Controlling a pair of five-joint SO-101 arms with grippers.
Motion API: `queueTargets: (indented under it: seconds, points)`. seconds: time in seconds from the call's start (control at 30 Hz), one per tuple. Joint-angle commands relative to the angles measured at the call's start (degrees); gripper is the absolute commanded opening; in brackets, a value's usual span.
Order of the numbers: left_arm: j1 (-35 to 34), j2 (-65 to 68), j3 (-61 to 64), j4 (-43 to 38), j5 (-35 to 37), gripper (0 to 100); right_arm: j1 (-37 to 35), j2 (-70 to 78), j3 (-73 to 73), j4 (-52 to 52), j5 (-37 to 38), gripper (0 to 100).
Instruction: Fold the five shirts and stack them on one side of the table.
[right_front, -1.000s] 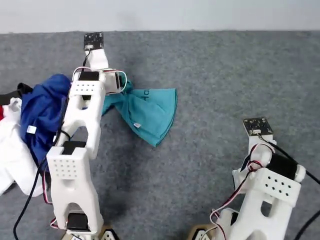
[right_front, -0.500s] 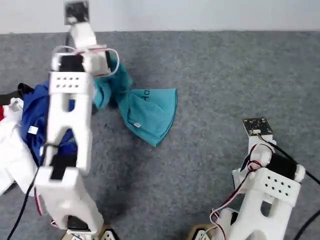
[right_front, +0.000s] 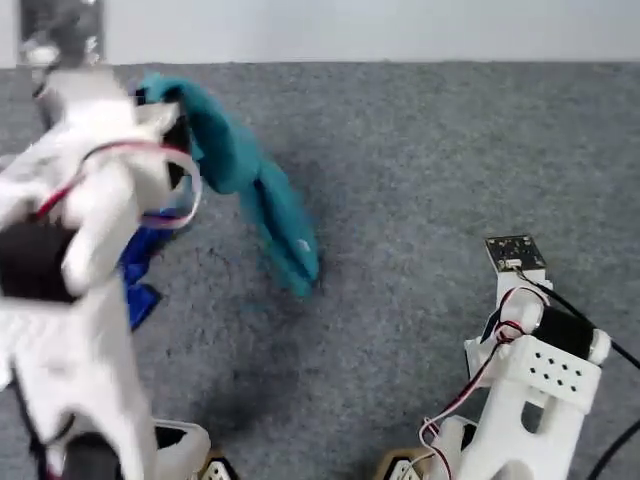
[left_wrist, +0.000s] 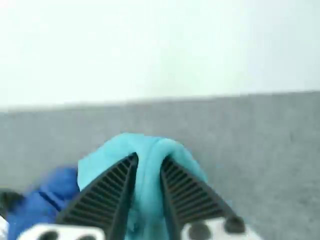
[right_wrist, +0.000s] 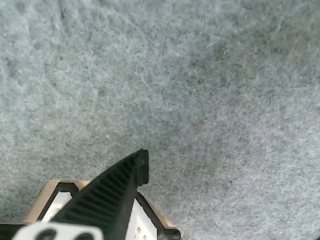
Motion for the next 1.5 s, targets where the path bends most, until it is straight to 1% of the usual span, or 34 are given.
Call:
queueTargets:
  seconds: [0.0, 0.07, 0.2, 0.27, 0.37, 0.47, 0.57, 0.63, 0.7, 0.9, 1.0, 1.07, 1.17, 1.27, 1.37, 1.47]
  points:
    - [0.26, -8.53, -2.07, -2.46, -4.48, 1, 0.13, -0.04, -0.18, -0.84, 0.53, 55.3]
    - [-0.62, -11.43, -1.98, -4.31, -5.45, 1, 0.13, -0.04, -0.18, -0.84, 0.53, 55.3]
    - [-7.56, -14.24, -1.98, -5.8, -5.54, 1, 0.13, -0.04, -0.18, -0.84, 0.53, 55.3]
    - [-9.85, -14.24, -1.8, -5.54, -5.54, 1, 0.13, -0.04, -0.18, -0.84, 0.53, 55.3]
    - [-10.2, -14.42, 2.15, -5.8, -5.54, 1, 0.13, -0.04, -0.18, -0.84, 0.53, 55.3]
    - [-9.05, -14.24, 9.36, -5.89, -5.45, 1, 0.13, -0.04, -0.18, -0.84, 0.53, 55.3]
    - [-3.43, -14.24, 19.56, -6.33, -5.45, 1, 0.13, -0.04, -0.18, -0.84, 0.44, 55.3]
    - [2.37, -14.24, 27.3, -9.49, -5.45, 1, 0.13, -0.04, -0.18, -0.84, 0.35, 55.3]
    - [8.26, -14.24, 34.86, -15.74, -5.45, 1, 0.13, -0.04, -0.18, -0.84, 0.26, 55.3]
    - [26.2, -13.71, 54.99, -41.23, -5.45, 1, 0.13, -0.4, -0.18, -0.84, 0.26, 55.3]
    - [33.05, -9.76, 62.46, -47.82, -5.45, 1, 0.13, -0.4, -0.18, -0.84, 0.26, 55.3]
    - [36.4, -6.51, 64.92, -50.73, -5.45, 1, 0.13, -0.4, -0.18, -0.84, 0.26, 55.3]
    - [40.44, -2.73, 65.1, -54.86, -5.54, 3, 0.13, -0.4, -0.18, -0.84, 0.26, 55.3]
    - [44.84, 0.79, 64.4, -57.05, -5.36, 12, -0.4, -0.4, -0.18, -0.84, 0.26, 55.3]
    - [48.53, 4.48, 63.43, -56.79, -5.36, 20, -2.59, -0.4, -0.18, -0.84, 0.26, 55.3]
    - [50.11, 7.47, 60.88, -56.97, -5.36, 21, -3.91, -0.4, -0.18, -0.84, 0.26, 55.3]
